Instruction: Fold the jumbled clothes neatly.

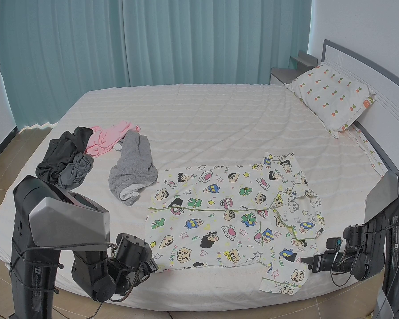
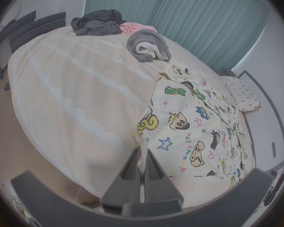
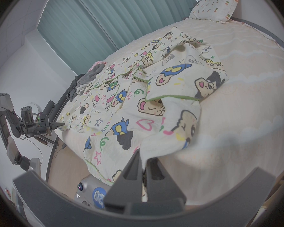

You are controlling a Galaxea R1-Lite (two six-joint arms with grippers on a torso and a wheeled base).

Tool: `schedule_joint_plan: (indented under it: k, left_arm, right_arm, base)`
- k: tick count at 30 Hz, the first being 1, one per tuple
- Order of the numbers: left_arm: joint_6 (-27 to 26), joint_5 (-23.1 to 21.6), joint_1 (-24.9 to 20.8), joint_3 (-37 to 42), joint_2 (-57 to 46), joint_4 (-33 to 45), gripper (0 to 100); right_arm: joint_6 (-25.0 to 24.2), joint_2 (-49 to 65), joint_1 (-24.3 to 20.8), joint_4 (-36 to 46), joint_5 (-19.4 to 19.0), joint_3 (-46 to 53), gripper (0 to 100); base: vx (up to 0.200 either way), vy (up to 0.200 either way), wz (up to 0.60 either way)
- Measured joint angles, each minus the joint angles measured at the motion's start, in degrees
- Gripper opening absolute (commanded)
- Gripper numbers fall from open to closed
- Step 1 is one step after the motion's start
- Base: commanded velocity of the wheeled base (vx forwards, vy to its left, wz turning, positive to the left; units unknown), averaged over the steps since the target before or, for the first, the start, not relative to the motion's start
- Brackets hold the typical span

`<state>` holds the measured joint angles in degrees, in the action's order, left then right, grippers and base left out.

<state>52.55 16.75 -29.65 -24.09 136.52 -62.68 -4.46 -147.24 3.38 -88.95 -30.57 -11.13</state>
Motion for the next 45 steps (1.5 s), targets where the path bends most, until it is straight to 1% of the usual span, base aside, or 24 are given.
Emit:
schedule_joint_plan:
  k: [3,6,12,18,24,28,31,34,40,45]
  left_arm:
    - [0.0,-1.1,0.6,0.1,-0.4,0.0,0]
    - [0.0,-1.7,2.0,0.1,-0.8,-0.5,0]
    - [0.0,-1.9,3.1,-0.2,-1.2,-5.7,0]
    - [0.0,-2.1,2.7,-1.5,-2.5,-6.0,0]
    - [-0.3,-1.6,3.0,-4.5,-3.8,-5.0,0]
    - [-1.0,-0.9,3.5,-7.3,-5.3,-0.1,0]
    - [-1.2,0.3,3.7,-9.1,-5.9,2.1,0]
    - [-1.6,1.5,3.9,-12.4,-6.3,6.1,0]
    - [-2.5,2.4,4.1,-20.1,-6.4,15.3,0]
    - [-2.7,2.5,4.6,-27.7,-6.2,25.0,0]
  right_arm:
    - [0.0,0.5,0.8,0.0,-3.1,0.6,0]
    - [0.0,1.3,2.8,0.0,-8.0,1.0,0]
    - [0.2,2.0,5.0,0.0,-11.7,0.7,0]
    - [0.1,2.5,5.6,0.0,-15.3,0.3,0]
    - [-0.4,3.6,5.8,0.0,-16.0,-1.0,0]
    - [-1.1,4.8,5.9,0.0,-15.8,-2.5,0]
    - [-1.6,5.4,5.9,0.0,-15.3,-3.8,0]
    - [-3.2,6.2,5.9,0.0,-14.9,-5.4,0]
    - [-6.2,7.2,6.0,0.0,-13.8,-9.2,0]
    - [-9.3,7.4,6.1,0.0,-11.7,-14.1,0]
  base:
    - [0.0,0.0,0.0]
    - [0.0,0.0,0.0]
    - [0.0,0.0,0.0]
    - [0.0,0.0,0.0]
    - [0.0,0.0,0.0]
    - [0.0,0.0,0.0]
    - [0.0,0.0,0.0]
    - [0.0,0.0,0.0]
    - [0.0,0.0,0.0]
    - [0.0,0.0,0.0]
